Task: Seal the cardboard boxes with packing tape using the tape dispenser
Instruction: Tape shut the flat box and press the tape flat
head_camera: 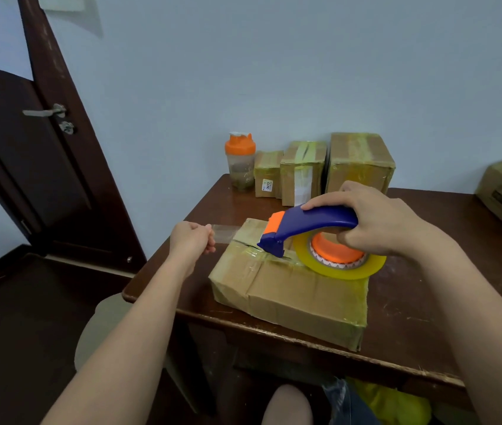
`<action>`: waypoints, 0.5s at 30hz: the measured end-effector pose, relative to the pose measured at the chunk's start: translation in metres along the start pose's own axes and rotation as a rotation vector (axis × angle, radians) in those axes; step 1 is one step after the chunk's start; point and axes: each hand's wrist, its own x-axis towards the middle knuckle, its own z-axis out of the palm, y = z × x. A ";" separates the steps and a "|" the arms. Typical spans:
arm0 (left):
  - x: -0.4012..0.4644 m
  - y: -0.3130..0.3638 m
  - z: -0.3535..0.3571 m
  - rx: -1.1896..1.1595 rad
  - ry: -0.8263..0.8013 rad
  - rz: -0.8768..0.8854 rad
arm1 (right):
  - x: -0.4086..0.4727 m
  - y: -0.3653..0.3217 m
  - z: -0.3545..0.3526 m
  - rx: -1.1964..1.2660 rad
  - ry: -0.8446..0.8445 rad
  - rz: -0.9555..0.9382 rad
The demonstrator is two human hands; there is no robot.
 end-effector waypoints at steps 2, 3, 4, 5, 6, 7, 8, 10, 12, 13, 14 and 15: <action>0.000 -0.003 0.002 -0.027 0.008 0.012 | 0.000 -0.003 0.002 -0.027 0.005 0.005; -0.001 -0.003 0.003 -0.036 0.011 0.016 | 0.000 -0.005 0.003 -0.038 0.008 0.008; -0.001 -0.004 0.004 -0.040 0.012 0.018 | 0.000 -0.006 0.003 -0.048 0.010 0.011; -0.001 -0.005 0.005 -0.044 0.012 0.019 | 0.001 -0.007 0.004 -0.055 0.009 0.015; 0.000 -0.006 0.006 -0.047 0.009 0.019 | 0.002 -0.007 0.004 -0.060 0.008 0.019; 0.001 -0.007 0.007 -0.050 0.003 0.018 | 0.002 -0.008 0.004 -0.063 0.005 0.024; 0.002 -0.008 0.008 -0.053 -0.004 0.015 | 0.002 -0.008 0.005 -0.066 -0.001 0.029; 0.004 -0.010 0.010 -0.051 -0.017 0.001 | 0.002 -0.009 0.006 -0.076 -0.011 0.035; 0.006 -0.012 0.012 -0.037 -0.025 -0.018 | 0.002 -0.011 0.006 -0.091 -0.018 0.032; 0.006 -0.013 0.012 -0.030 -0.028 -0.026 | 0.003 -0.012 0.006 -0.097 -0.022 0.031; 0.007 -0.014 0.013 -0.025 -0.031 -0.033 | 0.003 -0.013 0.006 -0.102 -0.024 0.029; 0.008 -0.015 0.014 -0.019 -0.031 -0.041 | 0.003 -0.013 0.006 -0.107 -0.025 0.028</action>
